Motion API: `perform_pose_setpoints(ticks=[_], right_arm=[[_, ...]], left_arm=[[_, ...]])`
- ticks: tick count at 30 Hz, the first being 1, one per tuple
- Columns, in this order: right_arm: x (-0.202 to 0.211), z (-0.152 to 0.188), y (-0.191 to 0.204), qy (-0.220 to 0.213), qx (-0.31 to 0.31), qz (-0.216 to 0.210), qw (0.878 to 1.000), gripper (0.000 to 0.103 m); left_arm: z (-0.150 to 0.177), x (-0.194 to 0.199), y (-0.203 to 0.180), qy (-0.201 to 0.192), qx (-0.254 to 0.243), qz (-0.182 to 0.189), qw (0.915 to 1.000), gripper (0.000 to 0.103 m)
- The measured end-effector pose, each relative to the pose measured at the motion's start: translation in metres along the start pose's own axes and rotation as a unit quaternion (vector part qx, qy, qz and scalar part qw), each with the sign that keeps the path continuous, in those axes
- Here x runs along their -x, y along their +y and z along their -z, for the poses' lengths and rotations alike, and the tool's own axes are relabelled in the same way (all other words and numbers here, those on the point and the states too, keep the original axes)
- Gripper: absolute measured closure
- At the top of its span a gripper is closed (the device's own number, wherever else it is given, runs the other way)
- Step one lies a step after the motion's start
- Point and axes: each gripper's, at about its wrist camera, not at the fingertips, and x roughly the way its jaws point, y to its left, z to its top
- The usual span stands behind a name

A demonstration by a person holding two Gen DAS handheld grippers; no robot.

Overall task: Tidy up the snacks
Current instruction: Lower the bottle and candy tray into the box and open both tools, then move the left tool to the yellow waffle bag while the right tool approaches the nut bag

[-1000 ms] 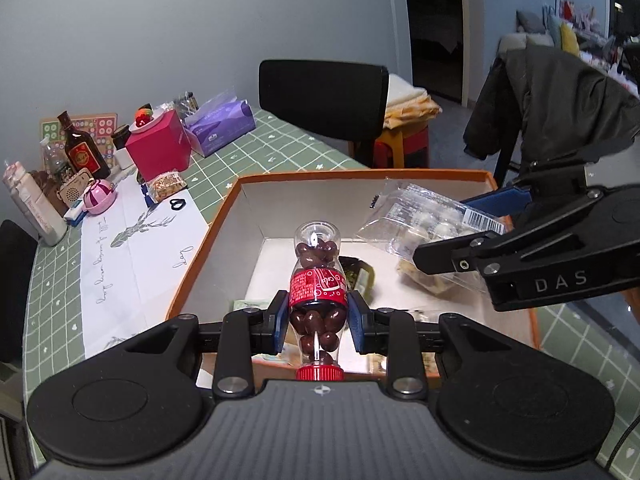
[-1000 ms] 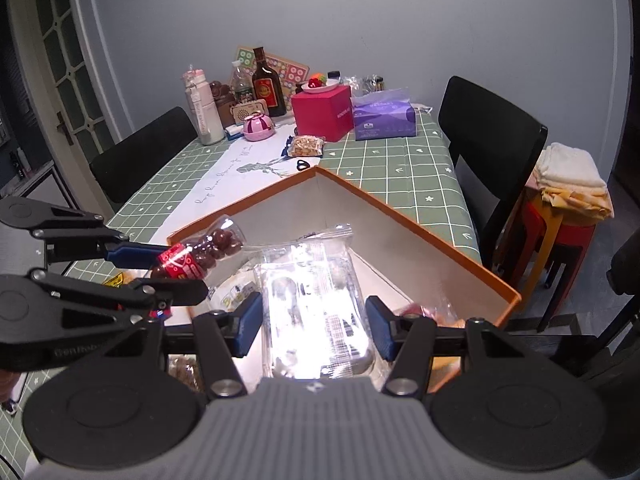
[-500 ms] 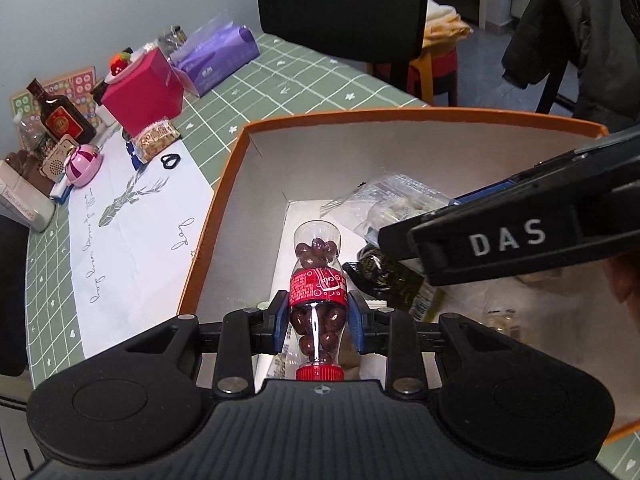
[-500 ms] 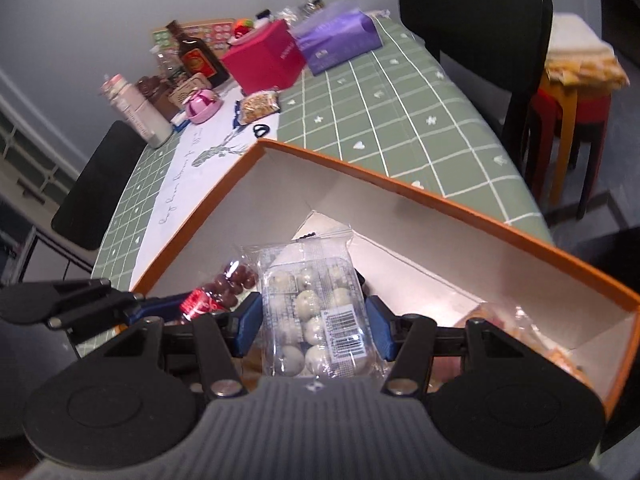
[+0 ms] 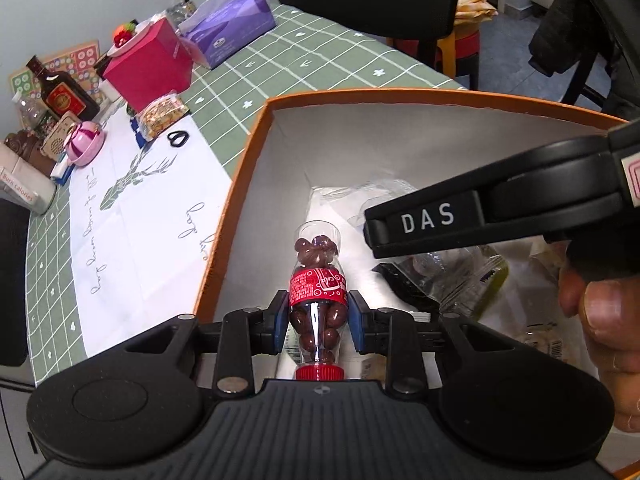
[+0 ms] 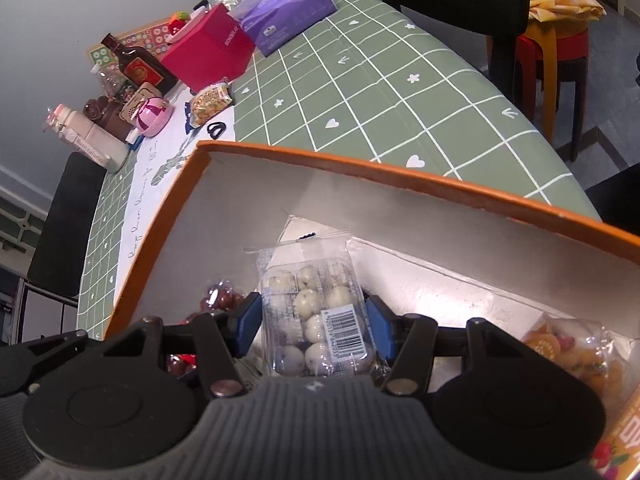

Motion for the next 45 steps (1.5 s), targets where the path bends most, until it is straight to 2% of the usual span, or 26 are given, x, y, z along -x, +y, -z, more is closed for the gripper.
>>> perform_pose_setpoints(ticks=[5, 12, 23, 30, 34, 45], right_arm=[[0.000, -0.001, 0.005, 0.000, 0.001, 0.005, 1.000, 0.043], [0.024, -0.001, 0.007, -0.013, 0.000, 0.013, 1.000, 0.043], [0.098, 0.011, 0.030, -0.062, 0.025, 0.012, 0.998, 0.043], [0.142, 0.030, 0.054, -0.088, 0.054, 0.005, 0.995, 0.043], [0.159, 0.043, 0.067, -0.098, 0.071, 0.004, 0.993, 0.043], [0.173, 0.088, 0.096, -0.105, 0.135, 0.013, 0.985, 0.043]], left_arm=[[0.001, 0.000, 0.009, 0.005, 0.021, -0.002, 0.9998, 0.065], [0.002, 0.032, 0.020, -0.025, 0.041, 0.003, 0.9989, 0.055], [0.013, 0.095, 0.016, -0.070, 0.045, -0.009, 0.9965, 0.053], [0.027, 0.135, 0.013, -0.096, 0.045, -0.020, 0.9941, 0.052], [0.038, 0.154, 0.014, -0.113, 0.053, -0.024, 0.9919, 0.047], [0.086, 0.176, 0.029, -0.127, 0.073, -0.038, 0.9885, 0.047]])
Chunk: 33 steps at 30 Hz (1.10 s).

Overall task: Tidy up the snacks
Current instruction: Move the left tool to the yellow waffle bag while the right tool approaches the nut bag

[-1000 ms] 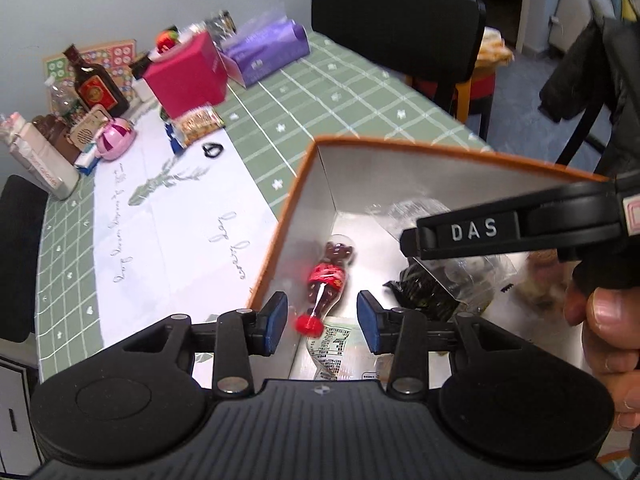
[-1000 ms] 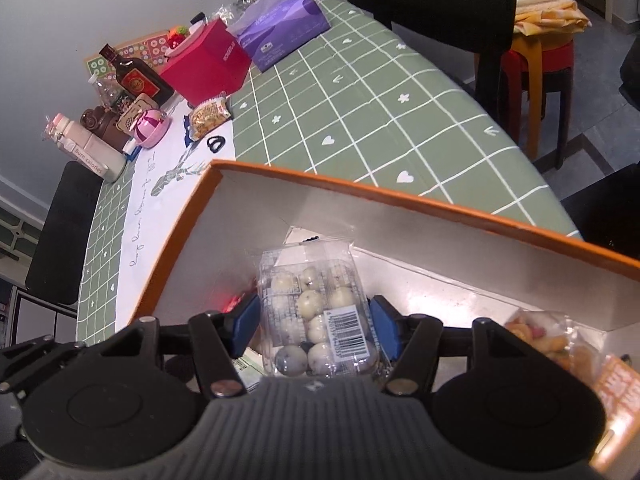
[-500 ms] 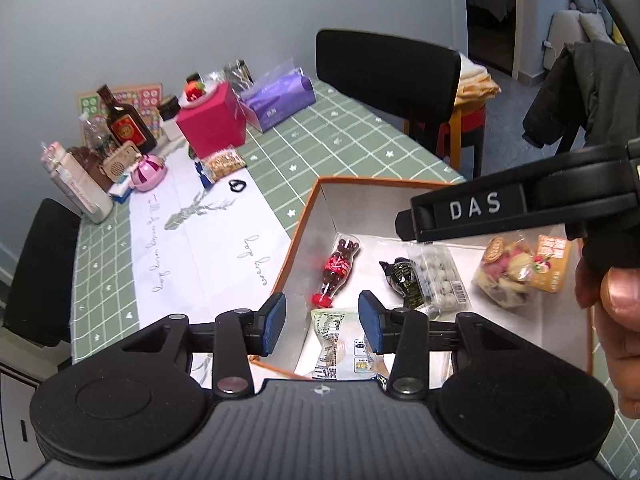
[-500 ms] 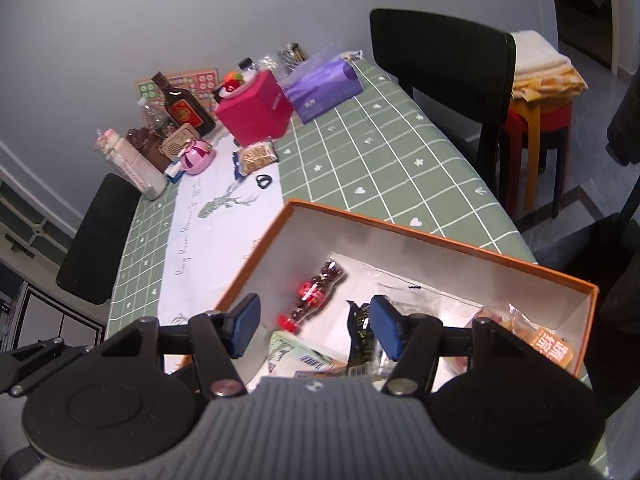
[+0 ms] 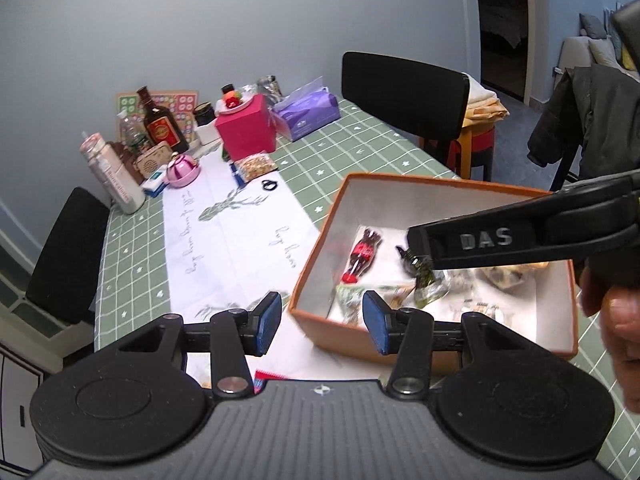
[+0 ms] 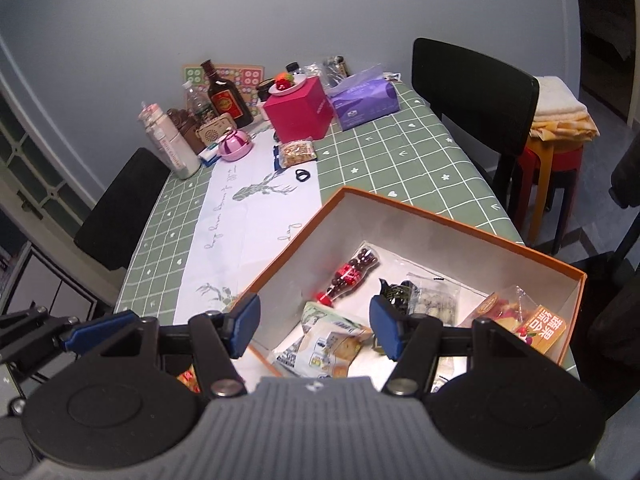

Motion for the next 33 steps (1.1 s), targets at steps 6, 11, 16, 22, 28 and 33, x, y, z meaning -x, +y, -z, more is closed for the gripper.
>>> perform_pose_setpoints(ticks=[6, 11, 16, 22, 28, 33], right_arm=[[-0.001, 0.022, 0.009, -0.003, 0.034, 0.004, 0.999, 0.043], [-0.007, 0.041, 0.016, -0.015, 0.061, -0.006, 0.998, 0.043], [-0.022, 0.063, 0.017, -0.014, 0.079, -0.011, 0.997, 0.043], [-0.045, 0.091, 0.013, 0.000, 0.088, -0.013, 0.996, 0.043], [-0.043, 0.109, 0.023, -0.035, 0.148, 0.011, 0.988, 0.043], [-0.037, 0.124, 0.033, -0.063, 0.207, -0.002, 0.976, 0.044]], left_arm=[[0.032, -0.003, 0.028, 0.005, 0.028, -0.010, 0.9995, 0.047], [0.063, -0.010, 0.055, 0.004, 0.055, -0.011, 0.9984, 0.046], [0.095, -0.023, 0.083, 0.009, 0.086, -0.031, 0.9958, 0.046], [0.129, -0.027, 0.103, 0.012, 0.116, -0.031, 0.9927, 0.046], [0.147, -0.030, 0.118, 0.006, 0.144, -0.037, 0.9889, 0.040], [0.156, -0.041, 0.125, 0.012, 0.162, -0.038, 0.9861, 0.038]])
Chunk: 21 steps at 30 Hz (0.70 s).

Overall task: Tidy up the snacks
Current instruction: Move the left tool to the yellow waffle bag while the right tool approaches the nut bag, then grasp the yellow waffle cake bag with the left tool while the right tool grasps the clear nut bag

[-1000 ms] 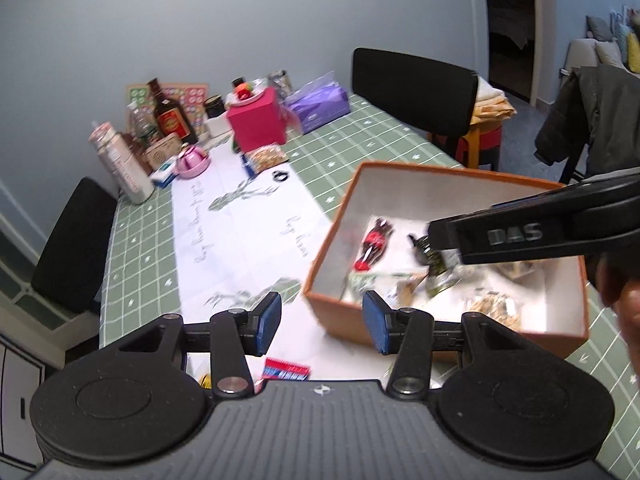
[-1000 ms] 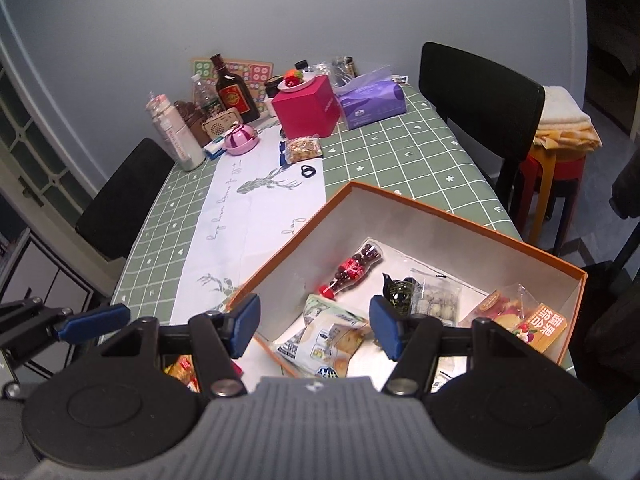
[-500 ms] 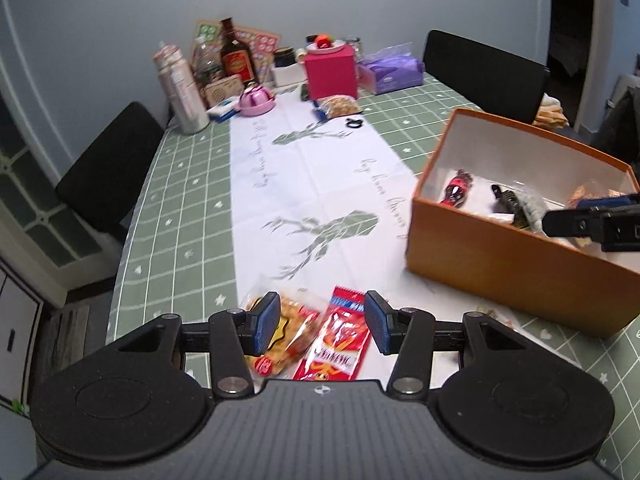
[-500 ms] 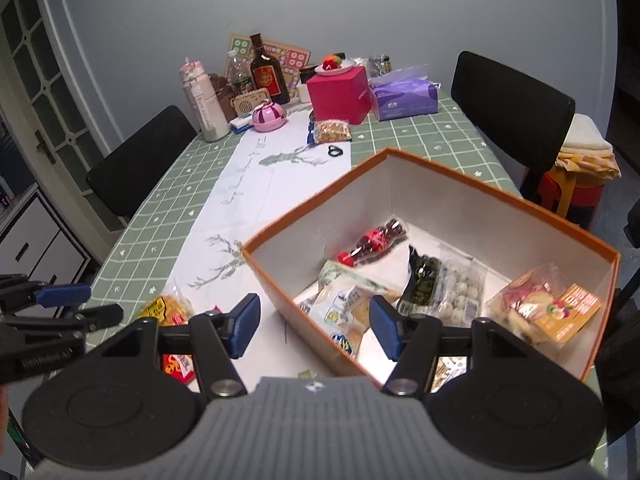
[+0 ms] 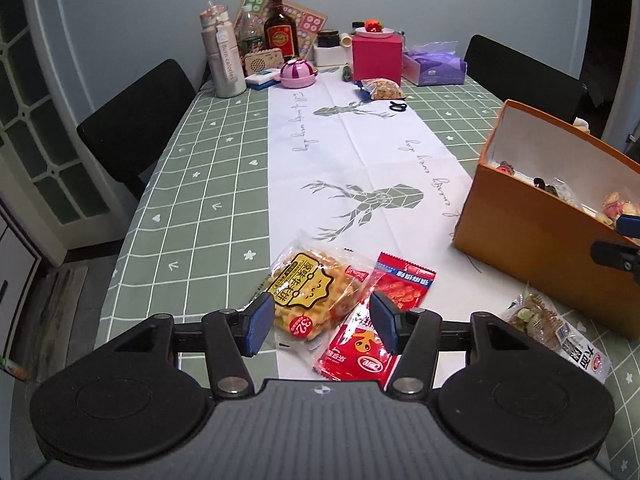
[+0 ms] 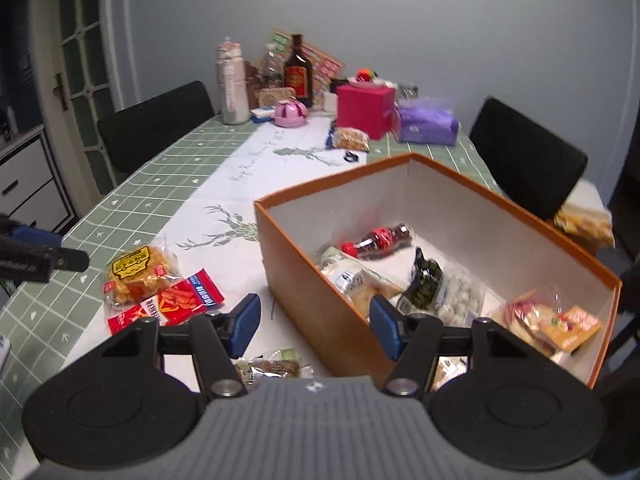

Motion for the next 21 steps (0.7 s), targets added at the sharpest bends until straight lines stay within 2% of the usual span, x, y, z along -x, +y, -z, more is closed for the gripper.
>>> perform_pose_setpoints(ticks=[6, 13, 21], right_arm=[[-0.004, 0.020, 0.001, 0.003, -0.024, -0.028, 0.999, 0.044], [-0.013, 0.051, 0.005, 0.013, -0.027, -0.036, 0.999, 0.044], [-0.035, 0.072, 0.000, 0.046, -0.071, -0.042, 0.996, 0.044]], left_arm=[[0.009, -0.020, 0.004, 0.019, 0.007, -0.003, 0.9998, 0.034], [0.010, -0.033, 0.018, 0.024, 0.077, -0.003, 0.9968, 0.026], [0.006, -0.049, 0.023, 0.030, 0.088, -0.009, 0.9957, 0.023]])
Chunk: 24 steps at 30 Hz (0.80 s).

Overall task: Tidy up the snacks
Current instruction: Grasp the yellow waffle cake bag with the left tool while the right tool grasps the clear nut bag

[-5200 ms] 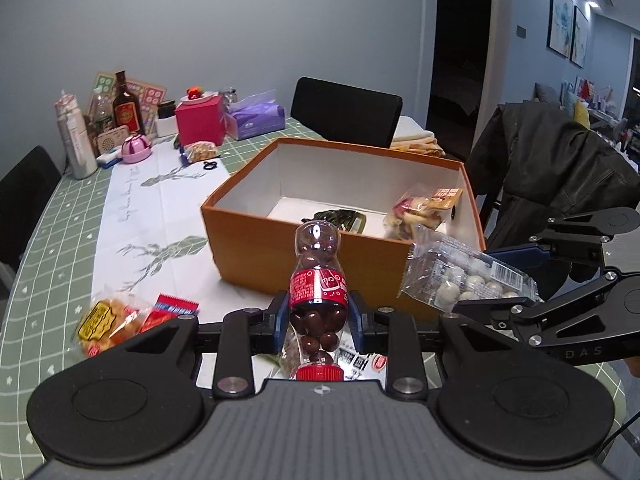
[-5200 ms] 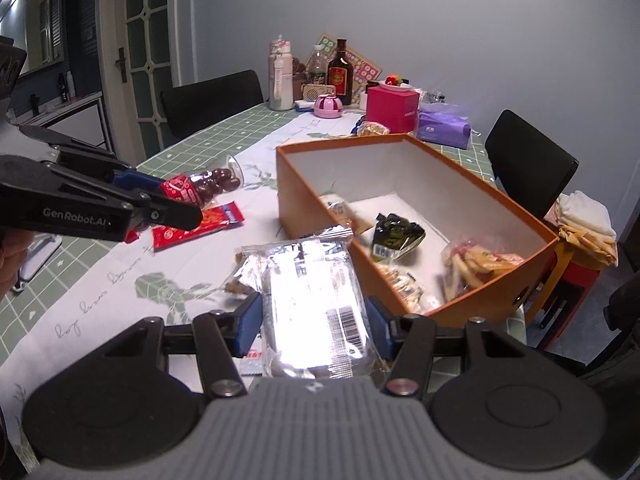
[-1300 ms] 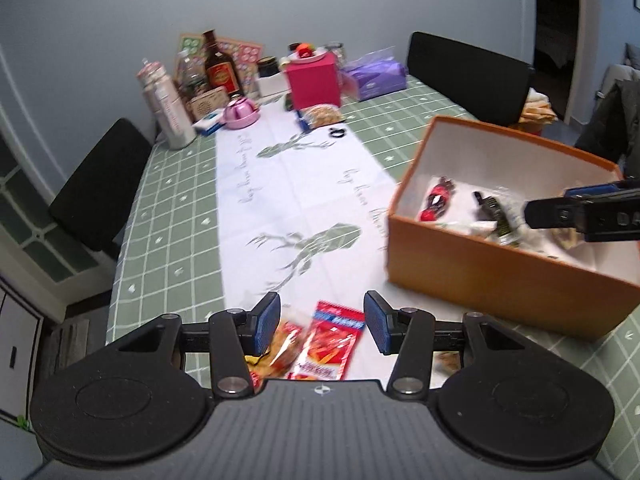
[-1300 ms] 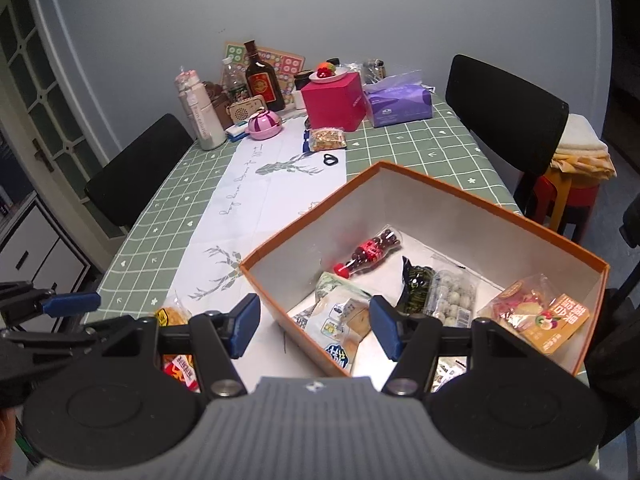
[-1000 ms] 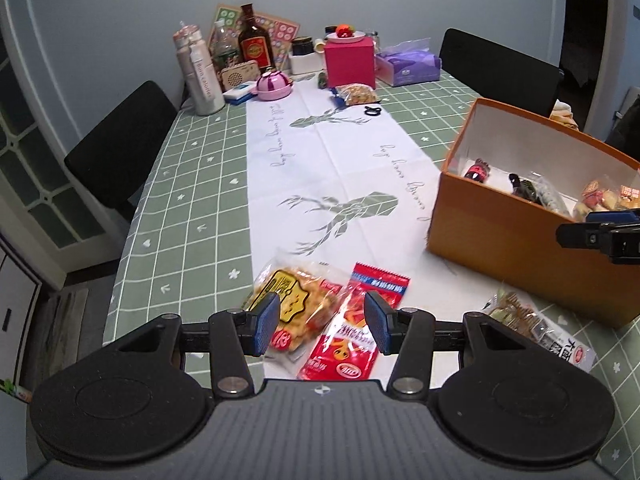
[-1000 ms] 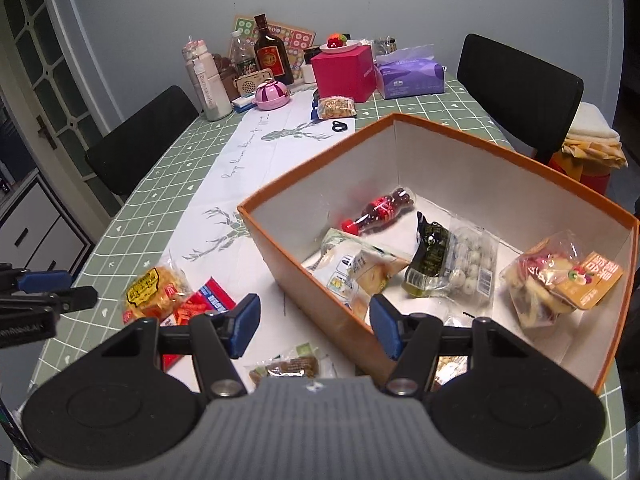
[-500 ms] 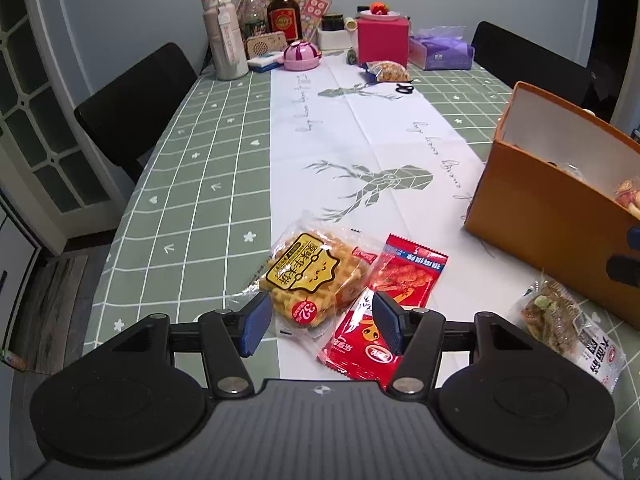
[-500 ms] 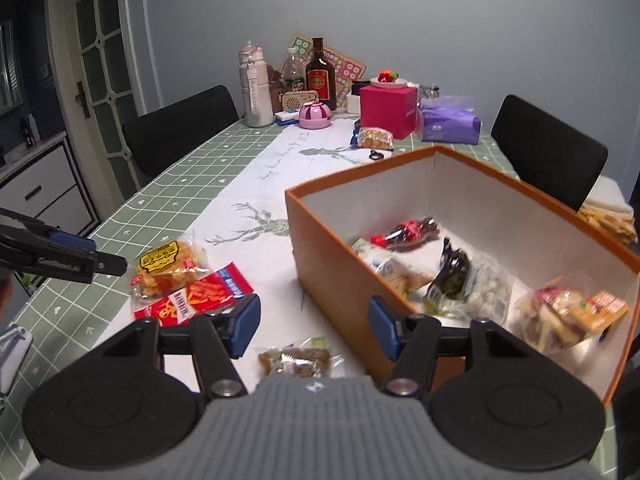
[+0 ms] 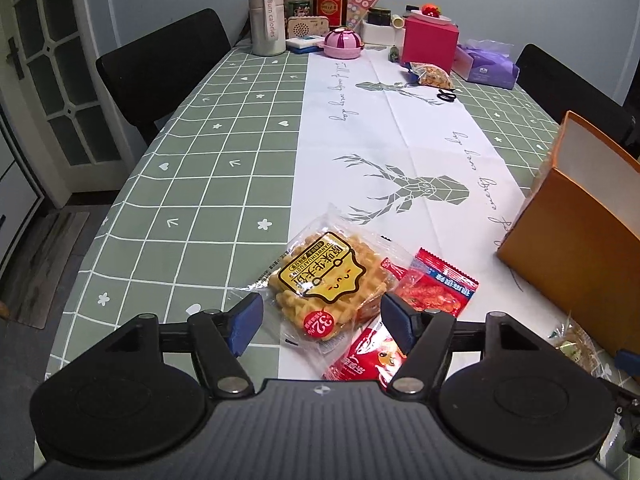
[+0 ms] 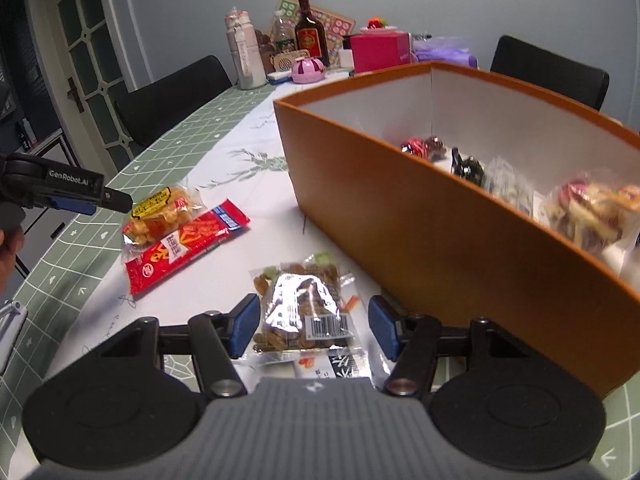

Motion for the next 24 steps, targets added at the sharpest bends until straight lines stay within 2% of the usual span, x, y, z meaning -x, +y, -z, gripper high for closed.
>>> perform_pose_setpoints(ticks=[7, 12, 14, 17, 21, 24], right_arm=[[-0.026, -0.005, 0.007, 0.014, -0.009, -0.001, 1.000, 0.038], [-0.043, -0.010, 0.014, 0.018, 0.016, 0.013, 1.000, 0.038], [-0.047, -0.012, 0.016, 0.020, 0.031, 0.017, 0.999, 0.041], [-0.049, -0.011, 0.017, 0.024, 0.045, 0.012, 0.999, 0.046], [-0.049, -0.010, 0.015, 0.022, 0.056, 0.005, 0.998, 0.048], [-0.049, -0.010, 0.011, 0.021, 0.052, -0.005, 0.998, 0.049]], left_arm=[[-0.004, -0.016, 0.009, 0.009, 0.036, 0.008, 0.9993, 0.023], [-0.010, -0.027, 0.007, 0.015, 0.024, -0.003, 0.9996, 0.020], [-0.013, -0.030, 0.006, 0.012, 0.018, 0.002, 0.9998, 0.020], [-0.016, -0.035, -0.002, 0.007, -0.016, 0.001, 0.9998, 0.019], [-0.014, -0.041, -0.017, -0.002, -0.099, 0.008, 0.9951, 0.014], [-0.011, -0.050, -0.022, 0.013, -0.125, 0.021, 0.9918, 0.010]])
